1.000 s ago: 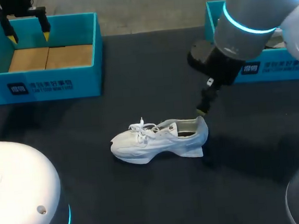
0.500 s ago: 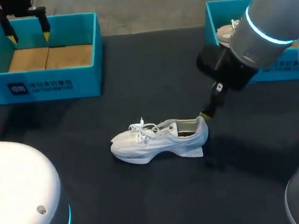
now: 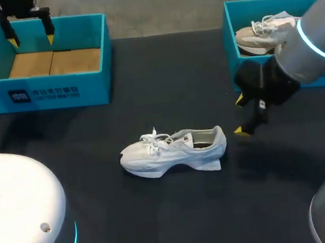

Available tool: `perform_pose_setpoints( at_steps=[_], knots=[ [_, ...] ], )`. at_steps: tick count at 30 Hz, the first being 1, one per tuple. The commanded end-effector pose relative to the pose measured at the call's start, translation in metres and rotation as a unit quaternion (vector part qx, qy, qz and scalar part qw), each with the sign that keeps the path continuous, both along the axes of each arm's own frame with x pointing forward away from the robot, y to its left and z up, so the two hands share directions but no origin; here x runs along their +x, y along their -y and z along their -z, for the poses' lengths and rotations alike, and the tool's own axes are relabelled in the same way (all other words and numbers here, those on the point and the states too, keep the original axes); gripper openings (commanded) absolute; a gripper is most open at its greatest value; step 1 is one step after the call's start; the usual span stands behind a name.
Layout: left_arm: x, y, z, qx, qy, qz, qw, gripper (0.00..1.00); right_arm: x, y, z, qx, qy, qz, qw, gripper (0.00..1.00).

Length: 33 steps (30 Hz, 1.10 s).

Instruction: Take the shoe out of the shoebox, open the shoe tongue, remove and reinsert the insole, then place the shoe into the shoebox

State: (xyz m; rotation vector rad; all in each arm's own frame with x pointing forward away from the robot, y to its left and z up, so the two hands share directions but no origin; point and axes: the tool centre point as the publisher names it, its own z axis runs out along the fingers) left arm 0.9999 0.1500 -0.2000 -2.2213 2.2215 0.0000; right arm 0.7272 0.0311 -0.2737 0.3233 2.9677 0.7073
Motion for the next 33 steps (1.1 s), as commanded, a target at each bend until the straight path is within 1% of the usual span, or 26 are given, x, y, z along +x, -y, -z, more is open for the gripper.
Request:
perform_pose_setpoints(
  at_steps=[1,2,3,4,5,6,7,8,10,13,19,22,25,32,33],
  knots=[
    [0.000,0.000,0.000,0.000,0.000,0.000,1.000,1.00,0.002,0.011,0.012,0.175,0.041,-0.051,0.983,1.00],
    [0.000,0.000,0.000,0.000,0.000,0.000,1.000,1.00,0.002,0.015,0.018,0.196,0.042,-0.067,0.977,1.00],
    [0.000,0.000,0.000,0.000,0.000,0.000,1.000,1.00,0.002,0.017,0.020,0.210,0.039,-0.068,0.975,1.00],
    [0.000,0.000,0.000,0.000,0.000,0.000,1.000,1.00,0.002,0.017,0.020,0.210,0.039,-0.068,0.975,1.00],
    [0.000,0.000,0.000,0.000,0.000,0.000,1.000,1.00,0.003,0.023,0.026,0.229,0.043,-0.080,0.969,1.00],
    [0.000,0.000,0.000,0.000,0.000,0.000,1.000,1.00,0.003,0.024,0.028,0.235,0.040,-0.085,0.967,1.00],
    [0.000,0.000,0.000,0.000,0.000,0.000,1.000,1.00,0.003,0.024,0.028,0.235,0.040,-0.085,0.967,1.00],
    [0.000,0.000,0.000,0.000,0.000,0.000,1.000,1.00,0.006,0.032,0.030,0.265,0.035,-0.078,0.960,1.00],
    [0.000,0.000,0.000,0.000,0.000,0.000,1.000,1.00,0.008,0.036,0.031,0.270,0.037,-0.076,0.959,1.00],
    [0.000,0.000,0.000,0.000,0.000,0.000,1.000,1.00,0.015,0.051,0.040,0.295,0.044,-0.059,0.953,1.00],
    [0.000,0.000,0.000,0.000,0.000,0.000,1.000,1.00,0.020,0.074,0.060,0.312,0.055,-0.051,0.947,1.00],
    [0.000,0.000,0.000,0.000,0.000,0.000,1.000,1.00,0.021,0.081,0.068,0.312,0.066,-0.048,0.947,1.00],
    [0.000,0.000,0.000,0.000,0.000,0.000,1.000,1.00,0.019,0.083,0.071,0.304,0.074,-0.057,0.948,1.00],
    [0.000,0.000,0.000,0.000,0.000,0.000,1.000,1.00,0.017,0.083,0.083,0.292,0.067,-0.059,0.952,1.00],
    [0.000,0.000,0.000,0.000,0.000,0.000,1.000,1.00,0.017,0.083,0.084,0.273,0.072,-0.053,0.958,1.00]
  ],
)
